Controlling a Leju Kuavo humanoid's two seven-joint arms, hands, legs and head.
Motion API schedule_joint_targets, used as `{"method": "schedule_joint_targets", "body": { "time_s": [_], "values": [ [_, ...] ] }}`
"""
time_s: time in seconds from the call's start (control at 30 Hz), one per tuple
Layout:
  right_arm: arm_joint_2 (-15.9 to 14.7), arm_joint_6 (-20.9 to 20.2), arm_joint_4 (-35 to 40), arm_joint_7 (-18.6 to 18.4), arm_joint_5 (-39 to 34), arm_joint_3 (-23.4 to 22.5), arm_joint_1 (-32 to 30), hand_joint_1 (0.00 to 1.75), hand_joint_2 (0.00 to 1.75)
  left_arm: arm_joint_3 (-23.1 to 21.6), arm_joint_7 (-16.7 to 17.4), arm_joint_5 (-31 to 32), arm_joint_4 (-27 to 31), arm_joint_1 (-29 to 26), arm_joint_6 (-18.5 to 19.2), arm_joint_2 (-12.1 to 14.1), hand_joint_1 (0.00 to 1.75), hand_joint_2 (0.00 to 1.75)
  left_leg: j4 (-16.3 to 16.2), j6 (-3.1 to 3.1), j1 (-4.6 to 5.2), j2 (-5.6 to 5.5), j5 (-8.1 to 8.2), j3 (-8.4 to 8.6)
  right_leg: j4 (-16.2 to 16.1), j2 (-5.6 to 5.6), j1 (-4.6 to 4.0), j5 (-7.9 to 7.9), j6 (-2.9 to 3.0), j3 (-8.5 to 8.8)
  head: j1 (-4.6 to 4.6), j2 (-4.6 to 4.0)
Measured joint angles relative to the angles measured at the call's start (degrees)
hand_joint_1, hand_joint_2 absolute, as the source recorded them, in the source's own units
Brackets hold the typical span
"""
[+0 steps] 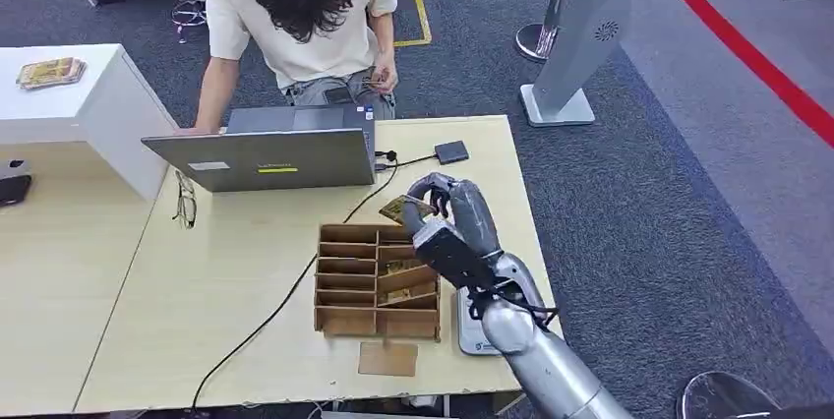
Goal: Pass the card to the sensor for recognition and then transmit it.
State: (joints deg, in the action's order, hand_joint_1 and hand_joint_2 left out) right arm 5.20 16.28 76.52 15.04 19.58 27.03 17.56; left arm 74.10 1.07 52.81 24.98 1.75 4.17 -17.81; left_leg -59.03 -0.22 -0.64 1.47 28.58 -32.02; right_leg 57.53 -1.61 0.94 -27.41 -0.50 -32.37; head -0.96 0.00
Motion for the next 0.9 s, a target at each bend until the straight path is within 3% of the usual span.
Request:
{"method": "schedule_joint_targets", "body": {
  "time_s": [0.17,0.43,0.9],
  "values": [
    [0.0,-4.23,2.92,0.94,-8.42,-1.79,-1.58,1.75,1.75,0.0,-0.31,-0.52,0.0,0.0,-0.57,0.04,0.0,0.0,0.0,0.0,0.0,0.0,0.0,0.0,0.0,0.0,0.0,0.0,0.0,0.0,0.0,0.0],
    [0.0,-8.55,3.54,1.38,-14.7,-2.42,-2.66,1.75,1.75,0.13,-0.26,-1.6,0.0,0.03,-1.09,-0.04,0.0,0.0,0.0,0.0,0.0,0.0,0.0,0.0,0.0,0.0,0.0,0.0,0.0,0.0,0.0,0.0],
    [0.0,-12.13,2.44,1.62,-16.25,-2.4,-3.12,1.75,1.75,0.66,1.07,-3.12,0.0,0.03,-2.07,-1.6,0.0,0.0,0.0,0.0,0.0,0.0,0.0,0.0,0.0,0.0,-0.01,0.0,0.0,0.0,0.02,0.0]
  ]
}}
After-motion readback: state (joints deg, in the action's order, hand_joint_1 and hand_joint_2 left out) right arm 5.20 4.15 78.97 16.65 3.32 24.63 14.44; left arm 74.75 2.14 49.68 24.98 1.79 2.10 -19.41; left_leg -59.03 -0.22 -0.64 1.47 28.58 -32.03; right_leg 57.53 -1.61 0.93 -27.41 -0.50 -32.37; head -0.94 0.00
